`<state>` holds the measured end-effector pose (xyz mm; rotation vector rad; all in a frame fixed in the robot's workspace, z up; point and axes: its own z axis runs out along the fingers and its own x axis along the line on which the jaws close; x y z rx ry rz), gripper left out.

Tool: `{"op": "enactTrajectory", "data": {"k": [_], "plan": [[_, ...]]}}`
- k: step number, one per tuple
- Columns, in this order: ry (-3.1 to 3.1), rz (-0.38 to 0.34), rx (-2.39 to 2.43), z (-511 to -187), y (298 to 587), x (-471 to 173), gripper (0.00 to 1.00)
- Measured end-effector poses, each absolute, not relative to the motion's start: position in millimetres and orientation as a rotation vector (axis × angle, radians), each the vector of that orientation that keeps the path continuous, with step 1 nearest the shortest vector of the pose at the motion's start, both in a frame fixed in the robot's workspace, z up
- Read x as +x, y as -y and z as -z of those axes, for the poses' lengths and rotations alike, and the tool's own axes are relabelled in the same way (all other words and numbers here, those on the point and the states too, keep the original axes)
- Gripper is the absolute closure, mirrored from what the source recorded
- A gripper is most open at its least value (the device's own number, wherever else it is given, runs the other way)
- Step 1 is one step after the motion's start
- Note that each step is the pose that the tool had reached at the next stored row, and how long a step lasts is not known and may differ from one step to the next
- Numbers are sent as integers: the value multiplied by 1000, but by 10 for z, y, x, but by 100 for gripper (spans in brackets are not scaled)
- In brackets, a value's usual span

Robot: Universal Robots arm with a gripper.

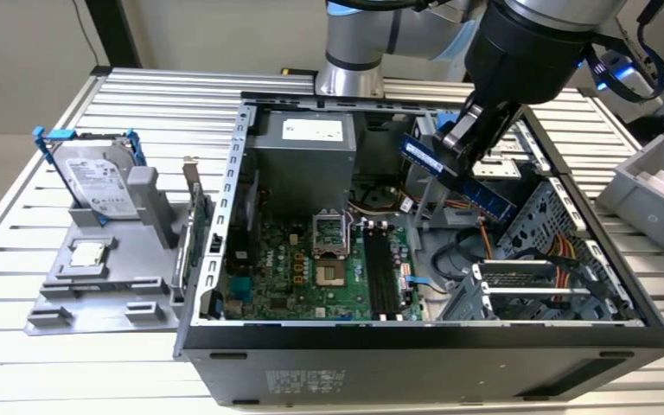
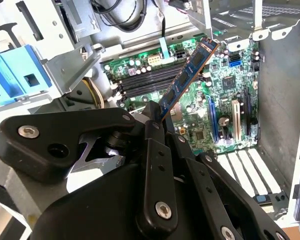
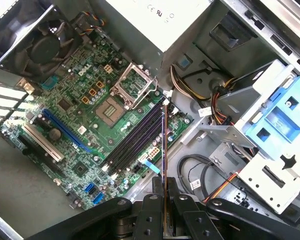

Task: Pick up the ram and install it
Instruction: 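Insert the ram into the slot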

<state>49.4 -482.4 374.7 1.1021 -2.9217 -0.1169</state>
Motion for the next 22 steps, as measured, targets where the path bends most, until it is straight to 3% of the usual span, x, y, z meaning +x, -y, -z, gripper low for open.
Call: {"op": "enactTrajectory", "data": {"k": [22], "plan": [[2989,119,920,-3745,4823,494,100]]}}
